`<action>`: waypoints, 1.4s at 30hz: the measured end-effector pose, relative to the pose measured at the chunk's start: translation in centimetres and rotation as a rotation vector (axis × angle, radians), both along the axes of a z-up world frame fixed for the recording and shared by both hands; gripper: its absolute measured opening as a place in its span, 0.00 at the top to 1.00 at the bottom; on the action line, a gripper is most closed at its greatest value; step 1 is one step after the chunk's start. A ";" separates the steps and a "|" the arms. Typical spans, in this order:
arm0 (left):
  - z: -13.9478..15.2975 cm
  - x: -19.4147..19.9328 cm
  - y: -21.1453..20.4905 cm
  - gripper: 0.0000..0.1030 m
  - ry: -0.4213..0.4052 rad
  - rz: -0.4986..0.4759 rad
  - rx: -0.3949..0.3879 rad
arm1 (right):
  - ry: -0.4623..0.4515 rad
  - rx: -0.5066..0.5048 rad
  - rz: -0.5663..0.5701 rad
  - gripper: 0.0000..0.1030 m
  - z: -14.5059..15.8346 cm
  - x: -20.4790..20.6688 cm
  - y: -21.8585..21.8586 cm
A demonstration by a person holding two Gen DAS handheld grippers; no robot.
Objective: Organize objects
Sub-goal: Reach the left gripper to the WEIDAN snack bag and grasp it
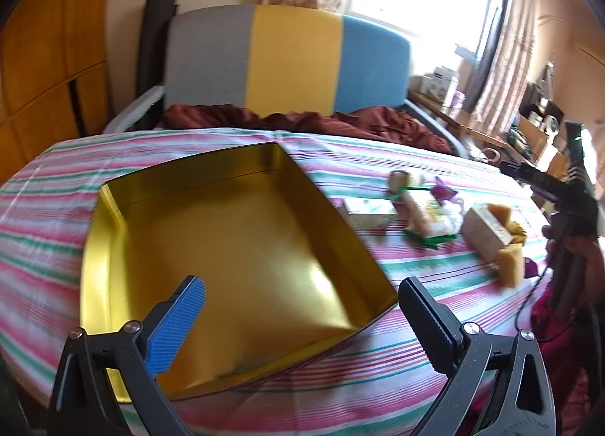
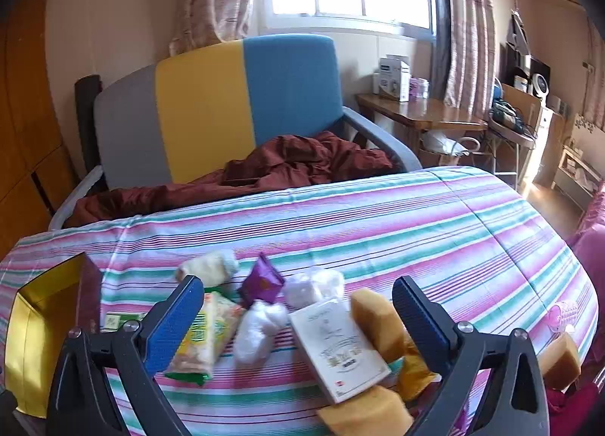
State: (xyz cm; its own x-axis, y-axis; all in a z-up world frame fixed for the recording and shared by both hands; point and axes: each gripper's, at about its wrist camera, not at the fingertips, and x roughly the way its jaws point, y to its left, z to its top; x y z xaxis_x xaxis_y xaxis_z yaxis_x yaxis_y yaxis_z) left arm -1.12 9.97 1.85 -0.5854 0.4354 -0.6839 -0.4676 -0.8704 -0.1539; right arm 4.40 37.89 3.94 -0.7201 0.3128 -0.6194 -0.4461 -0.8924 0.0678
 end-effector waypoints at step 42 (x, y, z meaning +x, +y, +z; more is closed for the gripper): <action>-7.2 -10.2 27.2 0.51 -0.188 -0.259 -0.223 | 0.167 -0.335 -0.191 0.01 -0.9 3.8 8.4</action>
